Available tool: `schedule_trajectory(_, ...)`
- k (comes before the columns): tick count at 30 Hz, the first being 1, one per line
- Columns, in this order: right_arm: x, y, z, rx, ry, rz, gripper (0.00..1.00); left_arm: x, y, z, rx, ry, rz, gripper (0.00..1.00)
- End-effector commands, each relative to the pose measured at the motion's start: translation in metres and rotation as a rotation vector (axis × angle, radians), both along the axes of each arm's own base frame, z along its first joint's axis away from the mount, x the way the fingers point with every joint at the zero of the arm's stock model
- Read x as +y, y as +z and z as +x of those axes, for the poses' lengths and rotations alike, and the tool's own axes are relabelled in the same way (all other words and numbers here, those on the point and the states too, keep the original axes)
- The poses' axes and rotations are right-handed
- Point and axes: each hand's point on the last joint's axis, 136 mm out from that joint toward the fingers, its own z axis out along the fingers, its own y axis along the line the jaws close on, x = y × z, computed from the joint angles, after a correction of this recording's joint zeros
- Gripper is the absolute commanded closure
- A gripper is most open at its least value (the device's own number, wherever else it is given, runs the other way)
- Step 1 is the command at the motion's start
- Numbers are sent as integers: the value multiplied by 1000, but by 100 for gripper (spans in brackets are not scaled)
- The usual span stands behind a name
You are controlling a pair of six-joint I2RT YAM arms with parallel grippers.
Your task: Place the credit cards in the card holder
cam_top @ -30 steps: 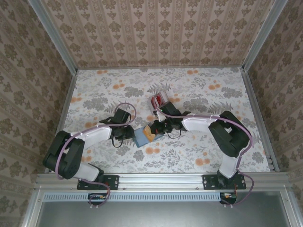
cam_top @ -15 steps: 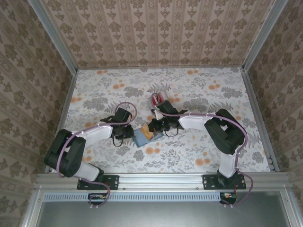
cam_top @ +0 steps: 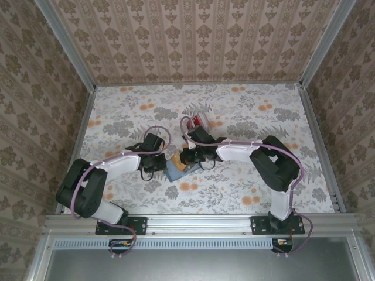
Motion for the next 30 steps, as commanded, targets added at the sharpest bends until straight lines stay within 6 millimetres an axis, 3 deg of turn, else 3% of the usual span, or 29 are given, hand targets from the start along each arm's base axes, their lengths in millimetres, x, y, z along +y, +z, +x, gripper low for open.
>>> schedule_trajectory(1, -16, -33, -21, 43, 24, -164, 98, -13, -24, -10, 46, -24, -31, 90)
schedule_trajectory(6, -12, -37, -29, 45, 54, -199, 98, -12, -24, -11, 47, -26, -27, 91)
schedule_trajectory(21, -38, -38, -47, 63, 32, -211, 98, -12, -21, -10, 43, -26, -24, 92)
schedule_trajectory(30, -22, -43, -46, 88, 44, -180, 98, -14, -19, -10, 40, -30, -22, 92)
